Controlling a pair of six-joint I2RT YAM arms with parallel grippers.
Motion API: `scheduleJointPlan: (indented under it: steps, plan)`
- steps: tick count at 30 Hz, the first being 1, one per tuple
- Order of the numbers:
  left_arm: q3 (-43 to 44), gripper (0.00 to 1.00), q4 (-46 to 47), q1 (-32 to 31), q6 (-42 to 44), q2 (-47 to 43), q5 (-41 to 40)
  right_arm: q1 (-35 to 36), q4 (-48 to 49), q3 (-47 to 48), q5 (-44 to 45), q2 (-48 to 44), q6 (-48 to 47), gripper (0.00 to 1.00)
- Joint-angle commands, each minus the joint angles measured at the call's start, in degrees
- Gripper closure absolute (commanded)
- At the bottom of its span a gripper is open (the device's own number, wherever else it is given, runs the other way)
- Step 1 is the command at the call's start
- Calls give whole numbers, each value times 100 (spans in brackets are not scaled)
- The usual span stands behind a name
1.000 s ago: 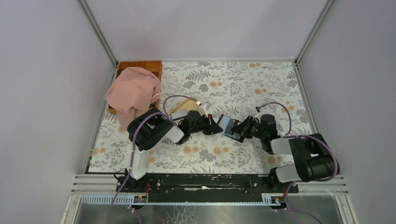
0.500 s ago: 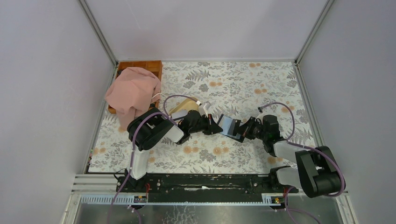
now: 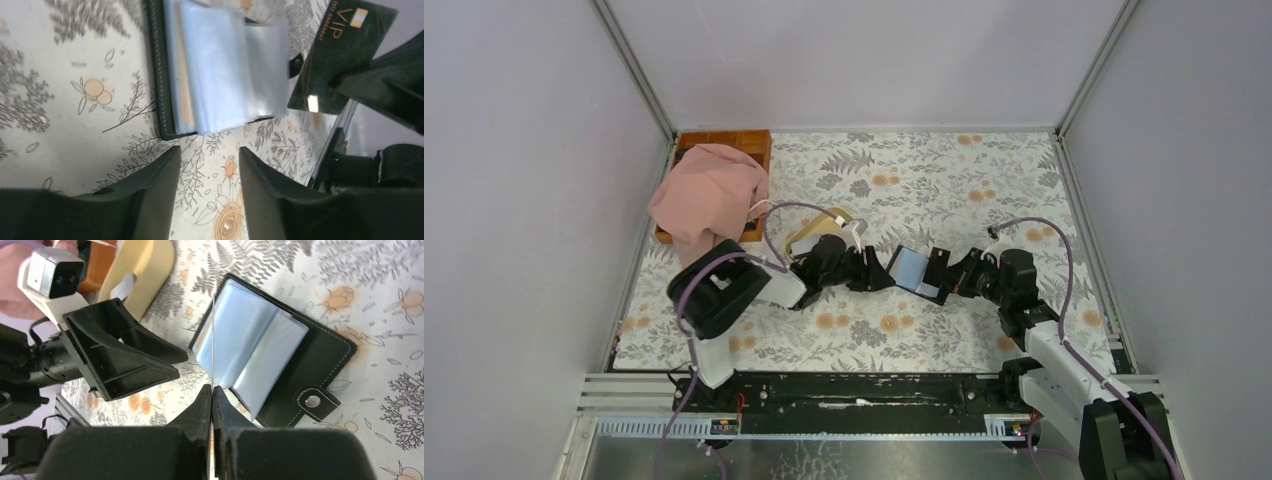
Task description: Take the credit cards out of the card holder
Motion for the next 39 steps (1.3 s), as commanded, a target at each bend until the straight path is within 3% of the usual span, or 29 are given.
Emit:
scheduleJointPlan:
  steps: [1,3,6,11,15,18,23,27,33,39]
  plan:
    - [-34,32,-410,31,252,-1047,-5,-32,-583,409,-544,-615,-419,100]
    - [28,22,-403,40,299,-1438,237,-28,-572,461,-1074,-754,-428,100]
    - [285,26,-627,62,555,-1767,704,-24,-154,416,-2209,-814,-187,100]
    - [1030,31,-2019,174,1269,-1962,1432,275,1025,175,-3262,-737,570,100]
    - [1192,41,-2389,344,1454,-2158,2016,1123,712,391,-3118,-763,201,100]
    - [1290,43,-2677,428,1686,-2269,2554,1433,599,424,-3124,-790,137,100]
    - [1321,48,-3087,430,2235,-2390,3657,1477,480,414,-3038,-966,111,100]
    - [928,50,-2756,432,2341,-2702,4309,1478,506,450,-3054,-923,118,100]
    - [732,63,-2470,388,2283,-2741,4630,1472,552,452,-3045,-854,144,100]
    - [659,67,-2248,324,2226,-2582,4843,1473,506,472,-3039,-854,121,100]
